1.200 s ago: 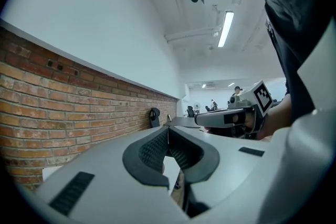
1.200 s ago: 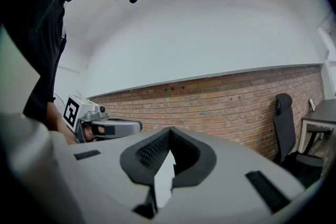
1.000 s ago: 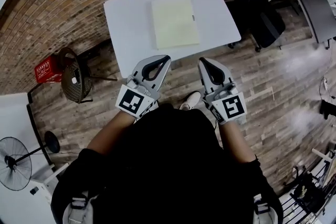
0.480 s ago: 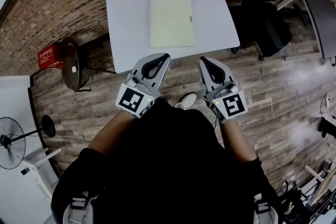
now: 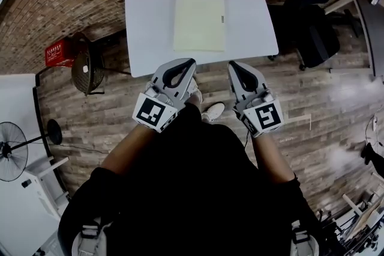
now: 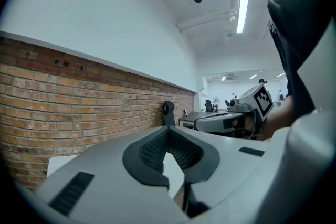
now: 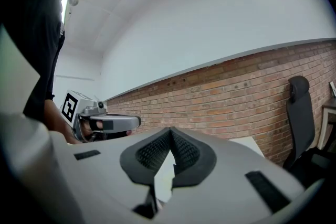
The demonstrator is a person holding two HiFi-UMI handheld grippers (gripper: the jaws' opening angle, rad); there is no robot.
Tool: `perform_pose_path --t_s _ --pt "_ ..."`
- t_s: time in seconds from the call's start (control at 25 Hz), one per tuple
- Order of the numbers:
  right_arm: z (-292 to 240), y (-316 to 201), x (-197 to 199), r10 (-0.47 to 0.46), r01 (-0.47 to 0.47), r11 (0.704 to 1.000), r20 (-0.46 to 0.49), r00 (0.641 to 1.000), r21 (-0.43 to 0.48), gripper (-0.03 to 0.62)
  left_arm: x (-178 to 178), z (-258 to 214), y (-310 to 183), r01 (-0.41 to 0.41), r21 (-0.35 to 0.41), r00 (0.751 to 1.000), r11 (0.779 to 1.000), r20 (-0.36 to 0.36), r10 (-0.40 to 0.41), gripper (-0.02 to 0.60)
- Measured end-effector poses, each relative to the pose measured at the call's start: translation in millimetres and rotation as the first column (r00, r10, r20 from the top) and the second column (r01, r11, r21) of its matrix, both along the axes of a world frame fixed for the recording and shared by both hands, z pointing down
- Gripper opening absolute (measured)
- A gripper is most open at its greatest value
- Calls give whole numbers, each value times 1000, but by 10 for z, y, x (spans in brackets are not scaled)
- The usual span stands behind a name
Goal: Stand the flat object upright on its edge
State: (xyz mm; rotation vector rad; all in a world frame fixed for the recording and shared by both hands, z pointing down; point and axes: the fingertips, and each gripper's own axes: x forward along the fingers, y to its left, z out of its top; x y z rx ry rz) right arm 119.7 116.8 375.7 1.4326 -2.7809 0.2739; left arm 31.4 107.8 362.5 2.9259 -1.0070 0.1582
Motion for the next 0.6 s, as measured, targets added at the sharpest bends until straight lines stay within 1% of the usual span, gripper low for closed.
perform_pose_path --t_s 0.2,0.32,0.6 --pt "83 -212 -5 1 -1 999 -2 1000 -48 6 -3 59 -224 -9 -8 1000 1000 -15 8 20" --pt "126 -379 17 10 -11 998 -25 1000 -65 6 1 35 -400 -21 -5 999 1000 -34 21 20" --pt "201 -923 -103 24 -30 994 -52 998 -109 7 -170 77 -933 -22 -16 999 1000 -33 22 20"
